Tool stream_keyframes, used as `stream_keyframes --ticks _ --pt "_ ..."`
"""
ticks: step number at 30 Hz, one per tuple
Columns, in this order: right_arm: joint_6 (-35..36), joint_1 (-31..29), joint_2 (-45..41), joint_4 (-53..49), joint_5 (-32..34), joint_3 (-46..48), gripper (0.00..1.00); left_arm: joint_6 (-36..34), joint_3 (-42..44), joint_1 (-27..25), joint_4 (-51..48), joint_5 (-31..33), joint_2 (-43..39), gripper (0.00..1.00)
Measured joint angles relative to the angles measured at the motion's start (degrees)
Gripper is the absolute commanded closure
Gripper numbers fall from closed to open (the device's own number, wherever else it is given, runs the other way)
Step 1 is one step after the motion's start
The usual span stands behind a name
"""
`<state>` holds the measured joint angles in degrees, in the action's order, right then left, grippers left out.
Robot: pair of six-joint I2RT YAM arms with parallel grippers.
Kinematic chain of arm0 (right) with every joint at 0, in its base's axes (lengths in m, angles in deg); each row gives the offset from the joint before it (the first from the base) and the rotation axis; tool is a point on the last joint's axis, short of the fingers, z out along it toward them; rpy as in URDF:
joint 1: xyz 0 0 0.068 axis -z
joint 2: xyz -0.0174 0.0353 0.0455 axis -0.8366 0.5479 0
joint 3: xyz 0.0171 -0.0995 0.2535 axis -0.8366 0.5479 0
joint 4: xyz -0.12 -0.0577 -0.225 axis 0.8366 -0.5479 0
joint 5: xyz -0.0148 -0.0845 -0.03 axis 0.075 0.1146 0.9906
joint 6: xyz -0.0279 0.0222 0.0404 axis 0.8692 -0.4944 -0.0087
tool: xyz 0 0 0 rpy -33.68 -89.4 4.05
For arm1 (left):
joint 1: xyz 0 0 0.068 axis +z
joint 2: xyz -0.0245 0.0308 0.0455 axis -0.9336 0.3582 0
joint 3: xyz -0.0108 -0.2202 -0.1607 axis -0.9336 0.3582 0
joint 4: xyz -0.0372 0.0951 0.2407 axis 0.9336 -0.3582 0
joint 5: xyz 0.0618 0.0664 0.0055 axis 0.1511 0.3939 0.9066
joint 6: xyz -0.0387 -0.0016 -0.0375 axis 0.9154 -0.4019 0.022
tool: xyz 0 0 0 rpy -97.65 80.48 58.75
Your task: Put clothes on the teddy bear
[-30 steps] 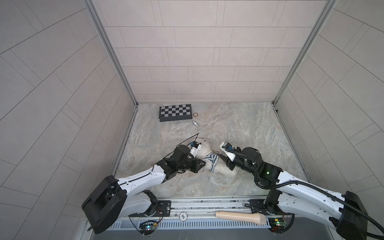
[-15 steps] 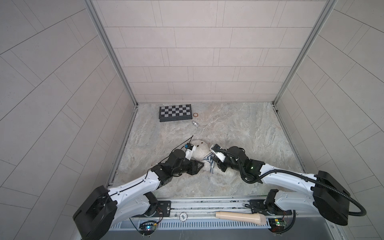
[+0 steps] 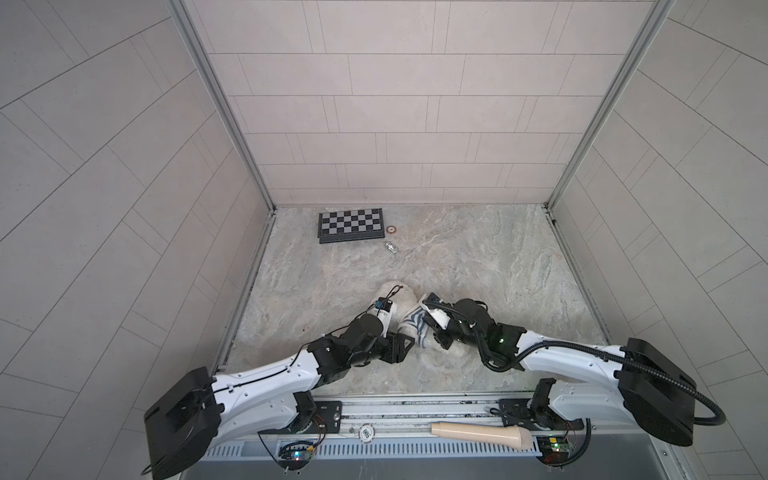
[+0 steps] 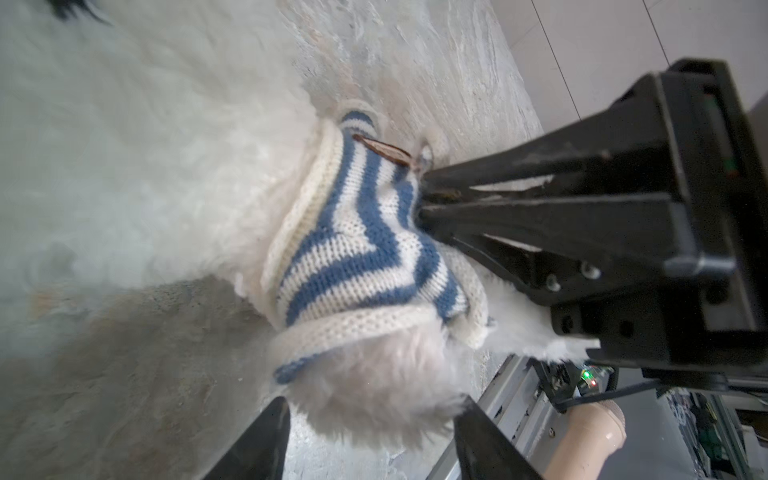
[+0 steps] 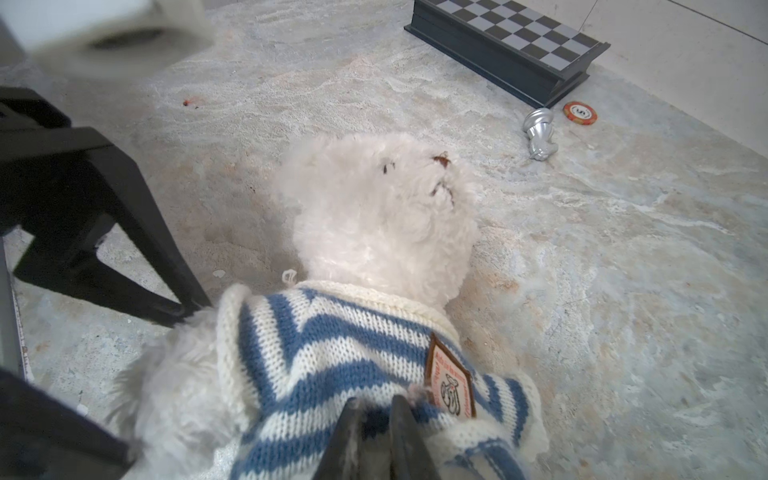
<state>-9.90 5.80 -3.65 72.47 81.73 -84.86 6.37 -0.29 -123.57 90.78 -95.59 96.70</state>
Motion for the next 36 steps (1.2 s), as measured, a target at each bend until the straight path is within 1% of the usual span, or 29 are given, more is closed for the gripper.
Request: stream_keyframes --ticks 5,6,7,9,10,13,16,18,24,31,32,36 --pt "-1.31 -1.16 0.0 1.27 0.61 1.42 0.86 0.85 -1.75 0.0 0.22 1.18 3.13 0.43" --pt "-1.53 -1.16 0.0 1.4 0.72 1.62 0.86 0.87 -1.81 0.0 0.26 1.31 3.54 0.5" --pt "-1.7 -1.2 0.0 1.57 0.87 1.79 0.86 0.83 -1.84 0.0 0.15 1.4 3.85 0.62" --pt "-2.08 -1.22 -0.02 1.7 1.2 2.08 0.88 0.68 -1.84 -0.22 -0.46 1.66 4.04 0.73" --pt "-2.23 -1.25 -0.04 1.7 1.44 2.16 0.89 0.79 -1.84 -0.28 -0.87 1.88 3.82 0.77" --pt "-2.51 -1.25 -0.04 1.64 2.54 2.19 0.92 0.44 -1.84 -0.31 -2.75 2.84 1.68 0.84" --pt "-2.84 -1.27 -0.04 1.68 3.98 2.56 0.95 -0.63 -1.86 -0.11 -5.11 4.0 -0.85 0.99" --pt "-3.04 -1.27 -0.02 1.62 4.85 3.04 0.97 -1.09 -1.86 0.74 -6.08 3.96 -1.42 1.0" --pt "-4.04 -1.31 0.63 1.09 7.54 3.3 0.99 -2.23 -1.51 5.75 -6.82 2.82 -1.46 1.0" --pt "-4.85 -1.38 0.66 0.79 8.59 3.78 0.99 -5.11 -1.44 6.6 -7.8 2.62 -1.03 1.0" --pt "-4.92 -1.38 0.57 0.79 8.41 3.78 0.98 -5.64 -1.44 6.6 -7.96 2.67 -0.79 1.0" --pt "-5.33 -1.55 -2.64 -1.92 6.93 3.52 0.86 -7.63 -1.42 6.56 -7.96 2.67 0.61 1.0"
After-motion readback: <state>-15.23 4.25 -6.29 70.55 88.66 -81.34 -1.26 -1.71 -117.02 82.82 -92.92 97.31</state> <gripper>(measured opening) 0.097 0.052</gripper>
